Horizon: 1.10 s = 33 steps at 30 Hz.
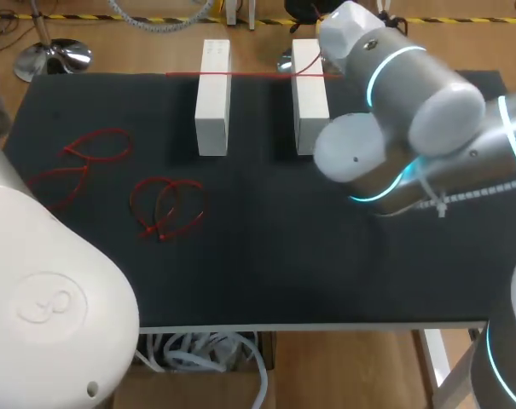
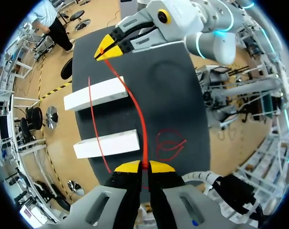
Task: Grab the tape and strap the tape.
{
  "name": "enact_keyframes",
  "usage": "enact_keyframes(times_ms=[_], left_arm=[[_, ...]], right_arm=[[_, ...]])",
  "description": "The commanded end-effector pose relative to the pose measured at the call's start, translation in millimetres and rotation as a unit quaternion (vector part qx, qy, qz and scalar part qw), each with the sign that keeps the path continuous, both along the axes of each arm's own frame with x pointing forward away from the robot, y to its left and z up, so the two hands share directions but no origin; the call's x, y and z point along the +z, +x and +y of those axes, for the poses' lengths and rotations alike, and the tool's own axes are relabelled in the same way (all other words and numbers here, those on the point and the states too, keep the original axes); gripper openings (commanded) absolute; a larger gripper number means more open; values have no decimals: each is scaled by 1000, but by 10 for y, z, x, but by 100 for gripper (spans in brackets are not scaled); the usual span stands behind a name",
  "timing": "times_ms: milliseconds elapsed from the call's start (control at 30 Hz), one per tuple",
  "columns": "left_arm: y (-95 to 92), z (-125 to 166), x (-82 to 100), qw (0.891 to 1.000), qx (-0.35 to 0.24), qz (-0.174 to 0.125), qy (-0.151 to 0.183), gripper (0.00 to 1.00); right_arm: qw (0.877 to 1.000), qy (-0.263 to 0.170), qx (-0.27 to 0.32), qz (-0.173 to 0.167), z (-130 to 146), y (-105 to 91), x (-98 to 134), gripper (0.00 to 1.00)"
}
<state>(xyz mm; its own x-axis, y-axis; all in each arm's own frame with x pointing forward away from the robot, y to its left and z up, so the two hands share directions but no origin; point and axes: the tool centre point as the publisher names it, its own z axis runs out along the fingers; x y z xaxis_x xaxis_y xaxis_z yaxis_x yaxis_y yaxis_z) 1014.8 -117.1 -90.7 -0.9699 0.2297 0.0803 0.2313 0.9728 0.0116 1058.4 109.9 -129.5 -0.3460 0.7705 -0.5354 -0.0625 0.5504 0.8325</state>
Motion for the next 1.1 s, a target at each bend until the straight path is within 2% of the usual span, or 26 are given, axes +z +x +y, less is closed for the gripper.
enact_keyframes(times_ms=[33, 267, 367, 433, 500, 567, 833, 1100], left_arm=[[-13, 10, -5, 1000, 0, -1, -1, 0], [-13, 10, -5, 1000, 0, -1, -1, 0], [-13, 10, -5, 1000, 0, -1, -1, 0], [-13, 10, -5, 1000, 0, -1, -1, 0], [-13, 10, -5, 1000, 0, -1, -1, 0], [-13, 10, -5, 1000, 0, -1, -1, 0], [-13, 10, -5, 1000, 0, -1, -1, 0], [-13, 10, -5, 1000, 0, -1, -1, 0]], right_arm=[[985, -60, -160, -28, 98, -54, 13, 0], [977, -87, -191, -30, 133, -132, -4, 0], [976, -57, -210, -21, 145, -105, -11, 0], [976, -31, -214, 2, 152, -82, -9, 0], [971, -21, -237, -10, 161, -70, 2, 0], [972, -19, -235, 3, 167, -61, 30, 0], [975, -77, -207, -29, 361, -139, 62, 0], [978, -87, -186, -35, 482, -178, 50, 0]])
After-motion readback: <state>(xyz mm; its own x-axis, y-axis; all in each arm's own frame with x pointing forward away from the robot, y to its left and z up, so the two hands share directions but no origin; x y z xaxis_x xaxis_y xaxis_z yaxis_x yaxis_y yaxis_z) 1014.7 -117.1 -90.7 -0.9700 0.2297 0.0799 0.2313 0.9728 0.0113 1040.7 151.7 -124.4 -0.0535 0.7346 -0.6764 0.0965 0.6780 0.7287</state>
